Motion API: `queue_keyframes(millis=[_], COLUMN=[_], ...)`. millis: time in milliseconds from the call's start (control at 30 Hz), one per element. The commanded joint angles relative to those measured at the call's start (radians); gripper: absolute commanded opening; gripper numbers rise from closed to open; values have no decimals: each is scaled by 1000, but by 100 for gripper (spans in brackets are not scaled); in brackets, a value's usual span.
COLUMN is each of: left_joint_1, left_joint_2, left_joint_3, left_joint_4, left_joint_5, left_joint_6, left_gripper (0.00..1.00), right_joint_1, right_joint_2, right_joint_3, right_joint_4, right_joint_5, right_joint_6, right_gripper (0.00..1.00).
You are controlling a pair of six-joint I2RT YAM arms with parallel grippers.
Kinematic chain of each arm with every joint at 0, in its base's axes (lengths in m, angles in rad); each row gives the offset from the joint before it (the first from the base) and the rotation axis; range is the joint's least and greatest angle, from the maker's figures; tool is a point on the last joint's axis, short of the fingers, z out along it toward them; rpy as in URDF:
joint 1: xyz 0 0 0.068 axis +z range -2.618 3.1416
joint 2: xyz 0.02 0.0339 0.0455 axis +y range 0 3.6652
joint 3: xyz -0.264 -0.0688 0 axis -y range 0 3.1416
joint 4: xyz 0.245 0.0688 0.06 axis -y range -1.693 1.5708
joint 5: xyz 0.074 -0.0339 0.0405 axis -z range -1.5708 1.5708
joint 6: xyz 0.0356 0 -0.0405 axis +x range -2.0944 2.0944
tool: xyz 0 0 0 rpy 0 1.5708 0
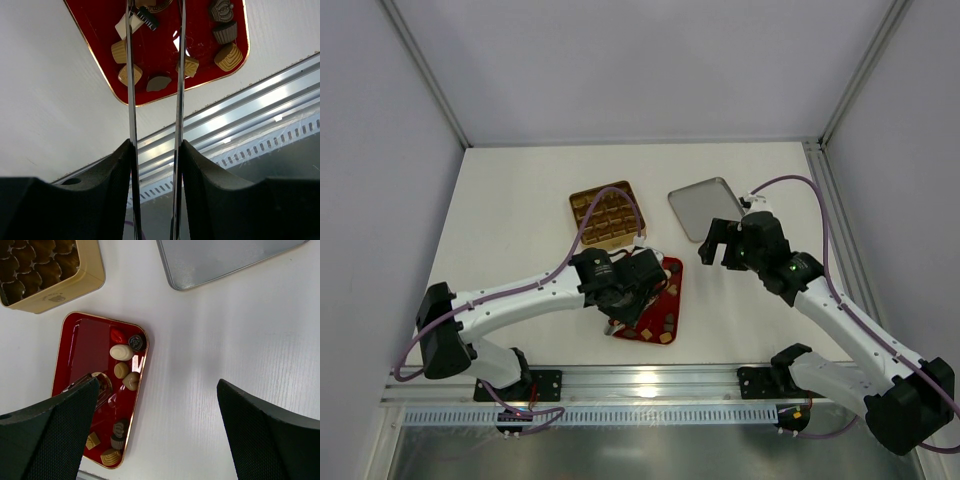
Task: Pack the chocolate
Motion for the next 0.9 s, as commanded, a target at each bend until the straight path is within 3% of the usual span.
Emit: queue_keyframes(millis=[0, 867], left_joint_1=[-4, -4], left_joint_2=[-19, -12], left_joint_3=[16, 64], left_joint_4=[16, -37], left_joint_5=[-7, -71], left_joint_6=[-1, 17], left_gripper=[42, 25], right_joint_1=[2, 2], right_joint_2=[-20, -37], right_joint_3=[-3, -9], right_joint_4=[25, 25], right_joint_5=[16, 18], right_joint_6=[8, 11], right_gripper=[100, 100])
